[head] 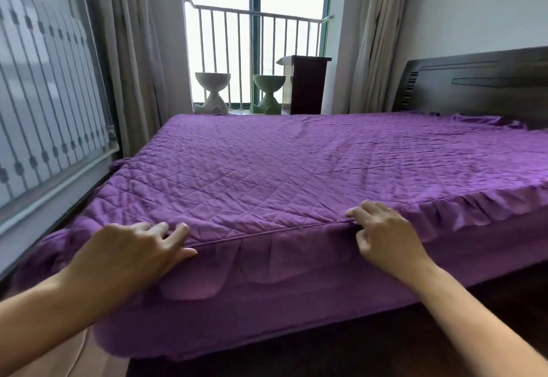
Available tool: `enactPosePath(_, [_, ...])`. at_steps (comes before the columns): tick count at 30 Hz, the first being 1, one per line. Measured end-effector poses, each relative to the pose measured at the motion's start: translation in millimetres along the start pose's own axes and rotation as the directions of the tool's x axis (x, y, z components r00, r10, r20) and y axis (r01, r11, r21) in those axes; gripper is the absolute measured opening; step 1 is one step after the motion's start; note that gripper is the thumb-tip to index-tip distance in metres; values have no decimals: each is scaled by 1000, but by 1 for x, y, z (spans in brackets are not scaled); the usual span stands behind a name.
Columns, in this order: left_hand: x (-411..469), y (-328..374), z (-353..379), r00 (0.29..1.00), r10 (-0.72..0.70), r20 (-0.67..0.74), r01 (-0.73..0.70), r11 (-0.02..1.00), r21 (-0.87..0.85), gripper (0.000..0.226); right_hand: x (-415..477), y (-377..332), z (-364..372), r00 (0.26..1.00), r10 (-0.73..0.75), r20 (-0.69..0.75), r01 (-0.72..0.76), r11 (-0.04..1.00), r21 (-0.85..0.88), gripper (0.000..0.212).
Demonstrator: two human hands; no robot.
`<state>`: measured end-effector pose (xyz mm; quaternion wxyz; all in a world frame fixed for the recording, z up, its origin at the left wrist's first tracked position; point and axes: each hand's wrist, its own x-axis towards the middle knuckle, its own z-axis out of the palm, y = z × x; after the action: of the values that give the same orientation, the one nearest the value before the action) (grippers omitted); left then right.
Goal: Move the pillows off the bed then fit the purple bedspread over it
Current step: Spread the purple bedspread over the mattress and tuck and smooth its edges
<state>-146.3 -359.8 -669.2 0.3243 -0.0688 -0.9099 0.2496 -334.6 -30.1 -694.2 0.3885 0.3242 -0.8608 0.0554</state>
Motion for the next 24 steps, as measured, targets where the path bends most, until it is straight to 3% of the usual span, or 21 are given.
enactPosePath(2, [34, 22, -6, 999, 8, -54, -13, 996, -88, 46, 7, 15, -1, 995, 98, 11, -98, 994, -40, 50])
enactPosePath(5, [99, 64, -9, 994, 103, -25, -106, 958, -267, 60, 15, 42, -3, 933, 215, 289, -167, 969, -182, 78])
enactPosePath(7, [138, 90, -2, 979, 162, 125, -101, 913, -396, 61, 13, 52, -4, 843, 275, 462, -186, 955, -229, 65])
enactPosePath(8, [156, 103, 2, 954, 189, 232, -66, 889, -452, 58, 9, 55, -3, 836, 285, 469, -195, 953, -231, 55])
enactPosePath(12, [214, 137, 18, 898, 242, 366, 15, 817, -576, 55, 5, 70, 2, 947, 255, 197, -194, 939, -284, 25])
enactPosePath(14, [233, 149, 33, 862, 261, 434, 79, 777, -624, 52, 1, 76, 5, 955, 284, 81, -256, 932, -255, 15])
enactPosePath(17, [241, 167, 55, 802, 272, 532, 177, 742, -646, 52, -1, 83, 20, 935, 352, -52, -355, 933, -56, 29])
enactPosePath(19, [238, 174, 65, 775, 281, 566, 176, 764, -621, 56, 5, 89, 29, 940, 341, 18, -342, 940, 16, 43])
enactPosePath(21, [231, 176, 67, 776, 278, 566, 152, 789, -596, 65, 14, 98, 35, 931, 306, 198, -312, 950, 1, 52])
enactPosePath(24, [231, 173, 60, 789, 264, 554, 149, 793, -590, 72, 30, 118, 29, 778, 295, 554, -342, 940, -20, 79])
